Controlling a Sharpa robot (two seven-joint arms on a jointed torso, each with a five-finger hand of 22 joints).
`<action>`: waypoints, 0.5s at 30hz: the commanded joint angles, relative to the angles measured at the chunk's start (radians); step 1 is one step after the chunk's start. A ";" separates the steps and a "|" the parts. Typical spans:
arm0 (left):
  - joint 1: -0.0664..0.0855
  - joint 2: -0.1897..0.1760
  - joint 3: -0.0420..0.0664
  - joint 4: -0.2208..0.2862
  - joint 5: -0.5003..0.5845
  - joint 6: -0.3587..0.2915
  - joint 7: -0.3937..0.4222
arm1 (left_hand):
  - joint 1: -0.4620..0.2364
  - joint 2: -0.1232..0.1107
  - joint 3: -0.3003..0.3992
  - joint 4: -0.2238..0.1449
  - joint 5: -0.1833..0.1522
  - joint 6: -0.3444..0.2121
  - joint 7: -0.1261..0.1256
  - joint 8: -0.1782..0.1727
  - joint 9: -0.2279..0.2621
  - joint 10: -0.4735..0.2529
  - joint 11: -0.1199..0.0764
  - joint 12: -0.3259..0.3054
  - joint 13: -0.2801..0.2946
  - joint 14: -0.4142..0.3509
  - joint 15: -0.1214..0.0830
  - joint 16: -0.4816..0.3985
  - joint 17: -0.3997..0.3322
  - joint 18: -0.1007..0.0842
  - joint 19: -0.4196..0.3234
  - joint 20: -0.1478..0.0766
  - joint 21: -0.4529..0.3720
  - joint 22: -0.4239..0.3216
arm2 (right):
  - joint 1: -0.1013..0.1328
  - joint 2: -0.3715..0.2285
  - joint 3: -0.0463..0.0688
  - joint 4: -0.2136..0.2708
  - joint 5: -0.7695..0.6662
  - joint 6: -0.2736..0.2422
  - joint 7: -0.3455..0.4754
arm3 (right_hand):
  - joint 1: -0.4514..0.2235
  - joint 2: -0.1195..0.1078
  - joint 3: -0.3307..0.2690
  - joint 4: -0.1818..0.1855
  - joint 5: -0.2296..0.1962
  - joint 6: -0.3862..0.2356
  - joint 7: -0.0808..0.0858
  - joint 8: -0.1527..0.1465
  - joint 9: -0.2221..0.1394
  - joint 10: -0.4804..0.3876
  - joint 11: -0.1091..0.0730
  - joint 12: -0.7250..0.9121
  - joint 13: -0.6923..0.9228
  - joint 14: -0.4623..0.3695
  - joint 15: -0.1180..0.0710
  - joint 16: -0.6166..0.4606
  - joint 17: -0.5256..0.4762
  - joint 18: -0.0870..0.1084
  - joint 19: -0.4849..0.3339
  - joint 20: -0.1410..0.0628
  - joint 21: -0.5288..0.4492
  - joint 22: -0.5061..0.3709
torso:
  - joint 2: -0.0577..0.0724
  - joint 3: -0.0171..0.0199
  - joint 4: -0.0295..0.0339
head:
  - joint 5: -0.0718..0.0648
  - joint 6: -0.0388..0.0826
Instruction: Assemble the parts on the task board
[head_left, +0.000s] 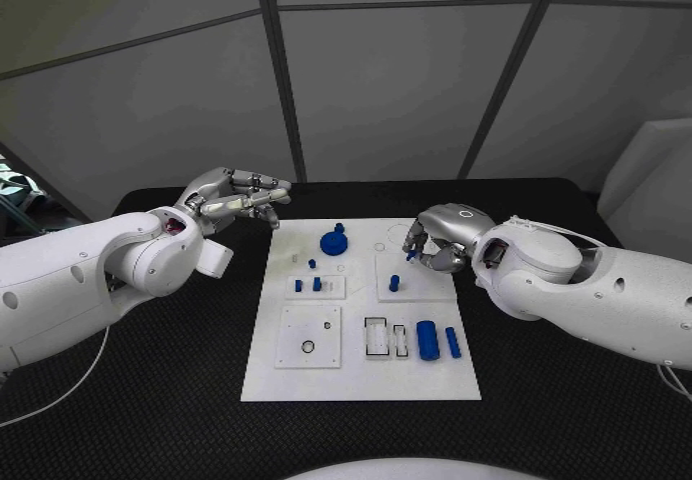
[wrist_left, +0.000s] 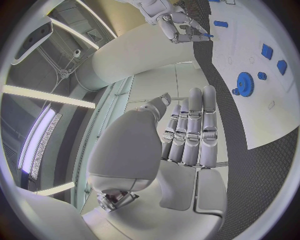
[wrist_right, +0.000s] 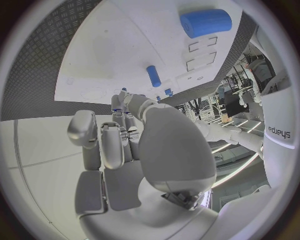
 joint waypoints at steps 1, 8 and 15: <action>0.001 0.001 0.001 0.000 0.006 0.011 0.007 | 0.012 0.001 0.001 -0.006 -0.001 -0.004 0.002 0.002 -0.001 -0.007 0.002 0.002 -0.002 -0.006 0.002 -0.003 -0.001 -0.012 -0.008 -0.001 -0.005 -0.001 | 0.003 -0.001 0.004 0.014 0.061 -0.003 0.002 | -0.013 0.000 -0.006 0.002 0.000 0.009 0.001 -0.002 0.002 0.003 -0.001 -0.005 0.001 0.058 -0.003 0.006 0.002 -0.017 0.005 0.001 0.002 0.001 | 0.000 -0.0008 0.0006 | 0.000 0.000; 0.001 0.000 0.001 0.000 0.006 0.010 0.007 | 0.014 0.001 0.000 -0.007 -0.001 -0.005 0.003 0.002 -0.001 -0.009 0.002 0.002 -0.002 -0.006 0.002 -0.005 -0.003 -0.012 -0.008 0.000 -0.006 -0.003 | 0.006 0.002 0.014 0.054 0.086 -0.002 0.003 | -0.014 0.000 -0.007 0.003 0.002 0.009 0.000 -0.003 0.002 0.004 -0.001 -0.005 0.001 0.058 -0.003 0.006 0.002 -0.017 0.006 0.001 0.002 0.001 | -0.001 -0.0006 0.0012 | 0.008 -0.001; 0.001 0.004 0.001 -0.004 0.006 0.008 0.008 | 0.014 0.001 0.000 -0.007 -0.001 -0.005 0.003 0.002 -0.001 -0.009 0.002 0.002 -0.002 -0.006 0.002 -0.006 -0.004 -0.012 -0.008 0.000 -0.007 -0.004 | 0.007 0.035 0.024 0.091 0.090 0.005 0.007 | -0.014 0.001 -0.007 0.002 0.004 0.008 0.000 -0.003 0.002 0.004 -0.001 -0.006 0.001 0.058 -0.003 0.007 0.003 -0.017 0.006 0.001 0.003 0.002 | 0.000 -0.0009 0.0002 | 0.024 -0.001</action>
